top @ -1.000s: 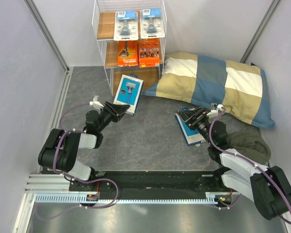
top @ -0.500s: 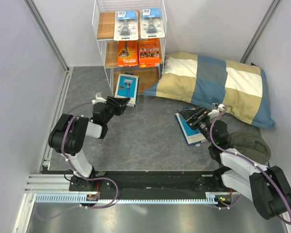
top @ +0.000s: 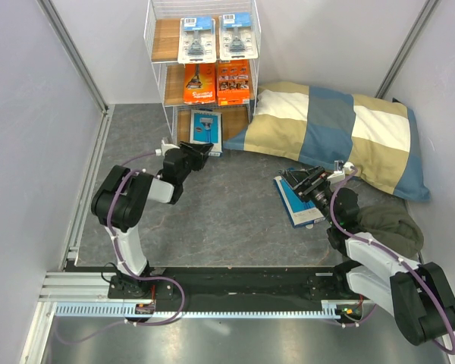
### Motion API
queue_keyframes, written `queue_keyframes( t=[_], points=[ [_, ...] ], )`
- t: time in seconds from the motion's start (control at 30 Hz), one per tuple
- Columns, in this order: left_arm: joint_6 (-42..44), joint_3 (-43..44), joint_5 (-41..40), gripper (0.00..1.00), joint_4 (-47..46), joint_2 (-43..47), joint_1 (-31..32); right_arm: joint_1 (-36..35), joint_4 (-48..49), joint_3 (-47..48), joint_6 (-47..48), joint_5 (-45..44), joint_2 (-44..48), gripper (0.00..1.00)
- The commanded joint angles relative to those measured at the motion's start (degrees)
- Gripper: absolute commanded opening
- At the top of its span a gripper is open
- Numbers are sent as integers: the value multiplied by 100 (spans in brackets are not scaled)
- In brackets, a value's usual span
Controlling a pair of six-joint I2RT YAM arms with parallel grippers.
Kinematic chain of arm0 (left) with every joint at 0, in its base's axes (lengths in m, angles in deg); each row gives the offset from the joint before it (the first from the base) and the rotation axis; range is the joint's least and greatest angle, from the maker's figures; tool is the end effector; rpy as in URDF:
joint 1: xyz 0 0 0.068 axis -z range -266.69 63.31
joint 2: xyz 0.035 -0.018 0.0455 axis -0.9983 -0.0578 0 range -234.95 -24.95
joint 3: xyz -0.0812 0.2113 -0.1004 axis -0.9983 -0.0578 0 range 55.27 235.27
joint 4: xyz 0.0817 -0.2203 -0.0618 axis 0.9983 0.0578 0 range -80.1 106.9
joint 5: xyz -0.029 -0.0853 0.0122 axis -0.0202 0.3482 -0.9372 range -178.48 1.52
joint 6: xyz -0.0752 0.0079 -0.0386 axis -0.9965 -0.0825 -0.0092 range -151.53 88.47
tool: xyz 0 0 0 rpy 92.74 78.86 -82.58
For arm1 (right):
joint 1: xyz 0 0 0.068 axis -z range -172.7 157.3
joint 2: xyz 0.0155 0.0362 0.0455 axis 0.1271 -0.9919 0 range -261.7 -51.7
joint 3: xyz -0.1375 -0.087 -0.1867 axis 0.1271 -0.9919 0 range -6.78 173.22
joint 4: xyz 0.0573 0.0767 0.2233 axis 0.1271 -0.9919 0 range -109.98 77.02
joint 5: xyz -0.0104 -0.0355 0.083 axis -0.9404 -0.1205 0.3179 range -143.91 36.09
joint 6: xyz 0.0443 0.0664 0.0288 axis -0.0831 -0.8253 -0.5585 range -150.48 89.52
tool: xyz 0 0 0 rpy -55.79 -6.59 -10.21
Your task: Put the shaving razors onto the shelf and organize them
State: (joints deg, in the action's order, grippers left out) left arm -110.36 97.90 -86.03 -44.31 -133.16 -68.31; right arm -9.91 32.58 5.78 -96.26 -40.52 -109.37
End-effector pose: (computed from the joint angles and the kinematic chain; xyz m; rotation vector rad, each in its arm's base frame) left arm 0.3669 -0.1252 0.1302 -0.9524 1.7028 -1.2262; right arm 0.2248 0.0877 0.1984 0.5192 1.6432 1.2932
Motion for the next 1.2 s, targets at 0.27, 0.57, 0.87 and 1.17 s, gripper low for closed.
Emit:
queue_keyframes(
  t=[0.27, 0.57, 0.87, 1.17],
  points=[
    [-159, 1194, -905, 7, 429, -719, 176, 130, -82, -69, 83, 173, 274, 96],
    [-124, 2108, -703, 8, 824, -1334, 369, 174, -117, -95, 74, 217, 309, 96],
    [-142, 2917, -782, 8, 1369, -1853, 606, 218, -249, -87, 127, 322, 432, 97],
    [-221, 3682, -844, 10, 1809, -2275, 747, 236, -504, -157, 179, 331, 678, 97]
  ],
)
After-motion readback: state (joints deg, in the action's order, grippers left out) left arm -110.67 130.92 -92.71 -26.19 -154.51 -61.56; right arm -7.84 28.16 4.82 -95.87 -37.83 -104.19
